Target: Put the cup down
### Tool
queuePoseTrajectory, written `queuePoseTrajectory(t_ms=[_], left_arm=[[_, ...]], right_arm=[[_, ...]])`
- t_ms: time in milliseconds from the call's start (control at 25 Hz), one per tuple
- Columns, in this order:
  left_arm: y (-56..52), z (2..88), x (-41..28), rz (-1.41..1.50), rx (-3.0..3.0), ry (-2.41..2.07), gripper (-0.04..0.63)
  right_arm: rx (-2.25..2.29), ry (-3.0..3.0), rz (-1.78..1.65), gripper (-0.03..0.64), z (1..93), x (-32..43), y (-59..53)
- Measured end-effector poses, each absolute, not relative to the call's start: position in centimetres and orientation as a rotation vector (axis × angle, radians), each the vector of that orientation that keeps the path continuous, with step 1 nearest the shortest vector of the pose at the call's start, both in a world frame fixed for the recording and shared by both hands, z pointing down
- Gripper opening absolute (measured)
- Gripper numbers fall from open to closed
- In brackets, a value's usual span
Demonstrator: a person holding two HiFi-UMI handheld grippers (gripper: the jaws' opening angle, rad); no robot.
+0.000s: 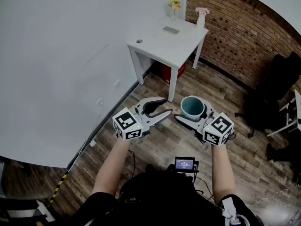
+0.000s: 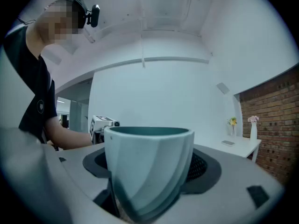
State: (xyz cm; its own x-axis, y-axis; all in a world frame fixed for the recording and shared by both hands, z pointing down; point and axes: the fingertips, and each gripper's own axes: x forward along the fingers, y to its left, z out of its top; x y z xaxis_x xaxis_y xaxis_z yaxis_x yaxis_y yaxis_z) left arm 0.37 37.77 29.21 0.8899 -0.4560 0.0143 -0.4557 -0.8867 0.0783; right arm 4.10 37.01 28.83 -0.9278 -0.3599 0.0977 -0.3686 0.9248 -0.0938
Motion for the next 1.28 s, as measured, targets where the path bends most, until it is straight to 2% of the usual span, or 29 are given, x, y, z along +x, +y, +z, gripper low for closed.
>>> queuePoseTrajectory(t_ms=[640,1280], left_arm=[[38.4,29.4,0.6,-0.002,2.978,-0.704,0.164],[37.4,30.6,4.7,0.024,2.967,-0.701,0.164]], right_arm=[[0.588,-3.019,0.230,0.397,28.7,4.3,37.8],[0.588,-3.035,0.272,0.397,29.8,8.5,36.7]])
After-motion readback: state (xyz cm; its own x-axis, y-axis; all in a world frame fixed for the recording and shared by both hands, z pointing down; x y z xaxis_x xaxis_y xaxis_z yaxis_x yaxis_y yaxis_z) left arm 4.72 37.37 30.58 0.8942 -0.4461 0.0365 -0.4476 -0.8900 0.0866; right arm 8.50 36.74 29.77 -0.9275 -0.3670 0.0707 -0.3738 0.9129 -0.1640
